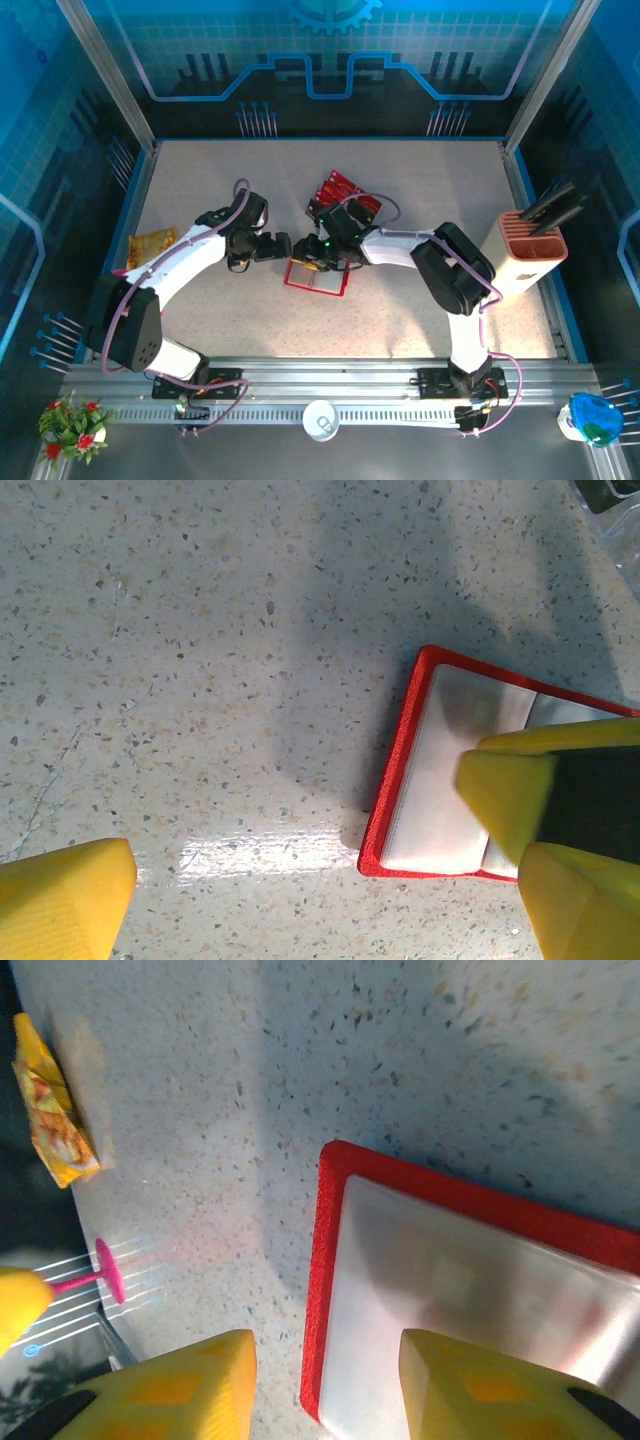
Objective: Put the credit cards into the card holder
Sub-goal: Flip over the card slot on the card holder, then pick up the credit card from the storage box.
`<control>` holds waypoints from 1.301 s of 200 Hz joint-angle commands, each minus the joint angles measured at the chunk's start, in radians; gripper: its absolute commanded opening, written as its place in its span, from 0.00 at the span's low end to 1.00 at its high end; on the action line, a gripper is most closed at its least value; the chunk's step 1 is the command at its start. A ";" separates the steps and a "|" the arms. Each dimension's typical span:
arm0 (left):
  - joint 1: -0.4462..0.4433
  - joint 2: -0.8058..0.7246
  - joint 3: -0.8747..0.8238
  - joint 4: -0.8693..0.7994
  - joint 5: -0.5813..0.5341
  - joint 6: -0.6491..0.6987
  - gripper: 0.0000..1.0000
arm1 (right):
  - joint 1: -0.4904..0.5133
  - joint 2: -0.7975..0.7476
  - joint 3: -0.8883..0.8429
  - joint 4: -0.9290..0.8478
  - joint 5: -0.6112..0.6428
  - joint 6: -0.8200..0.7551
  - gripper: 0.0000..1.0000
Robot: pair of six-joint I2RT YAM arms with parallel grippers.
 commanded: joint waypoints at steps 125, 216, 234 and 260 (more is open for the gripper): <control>0.010 0.065 0.029 0.069 0.082 -0.004 0.99 | -0.259 -0.174 0.394 -0.762 0.198 -0.565 0.42; 0.010 0.129 0.046 0.086 0.088 0.002 0.99 | -0.228 0.069 0.804 -1.093 0.478 -0.852 0.31; 0.010 0.139 0.046 0.087 0.089 0.005 0.99 | -0.217 0.110 0.845 -1.127 0.529 -0.890 0.28; 0.010 0.145 0.041 0.088 0.092 0.005 0.99 | -0.202 0.162 0.895 -1.164 0.585 -0.936 0.28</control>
